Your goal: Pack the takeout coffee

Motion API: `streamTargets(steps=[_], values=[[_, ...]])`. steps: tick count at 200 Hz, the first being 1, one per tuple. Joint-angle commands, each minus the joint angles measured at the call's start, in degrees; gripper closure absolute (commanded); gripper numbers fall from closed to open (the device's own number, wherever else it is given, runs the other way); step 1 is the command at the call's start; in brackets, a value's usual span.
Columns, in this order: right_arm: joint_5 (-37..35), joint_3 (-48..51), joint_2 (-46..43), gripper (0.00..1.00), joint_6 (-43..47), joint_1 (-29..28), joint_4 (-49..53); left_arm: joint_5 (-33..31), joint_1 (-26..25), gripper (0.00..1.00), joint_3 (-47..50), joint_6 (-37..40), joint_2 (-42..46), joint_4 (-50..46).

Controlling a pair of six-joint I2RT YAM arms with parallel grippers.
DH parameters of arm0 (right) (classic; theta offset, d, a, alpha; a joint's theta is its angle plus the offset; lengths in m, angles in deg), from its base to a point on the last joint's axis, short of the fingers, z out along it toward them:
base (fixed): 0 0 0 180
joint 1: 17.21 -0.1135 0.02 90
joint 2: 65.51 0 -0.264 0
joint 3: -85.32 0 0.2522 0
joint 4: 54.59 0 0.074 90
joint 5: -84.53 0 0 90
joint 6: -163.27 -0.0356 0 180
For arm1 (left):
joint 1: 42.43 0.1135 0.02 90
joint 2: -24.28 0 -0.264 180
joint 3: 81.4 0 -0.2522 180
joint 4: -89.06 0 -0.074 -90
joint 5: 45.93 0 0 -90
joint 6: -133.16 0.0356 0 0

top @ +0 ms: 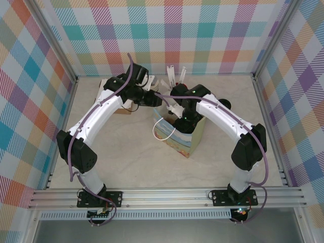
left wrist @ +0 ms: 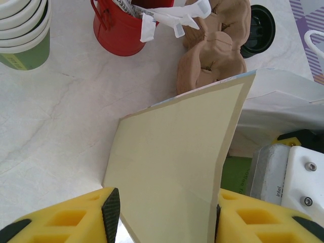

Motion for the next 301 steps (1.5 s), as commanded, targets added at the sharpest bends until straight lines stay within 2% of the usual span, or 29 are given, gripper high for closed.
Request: streamTargets(steps=[1, 301], values=[[0.7, 0.8, -0.6, 0.16, 1.1, 0.4, -0.4, 0.0, 0.7, 0.52, -1.6, 1.2, -0.6, -1.3], [0.5, 0.2, 0.2, 0.16, 0.3, 0.4, 3.9, 0.0, 0.7, 0.51, -1.9, 0.7, -1.2, -1.1]])
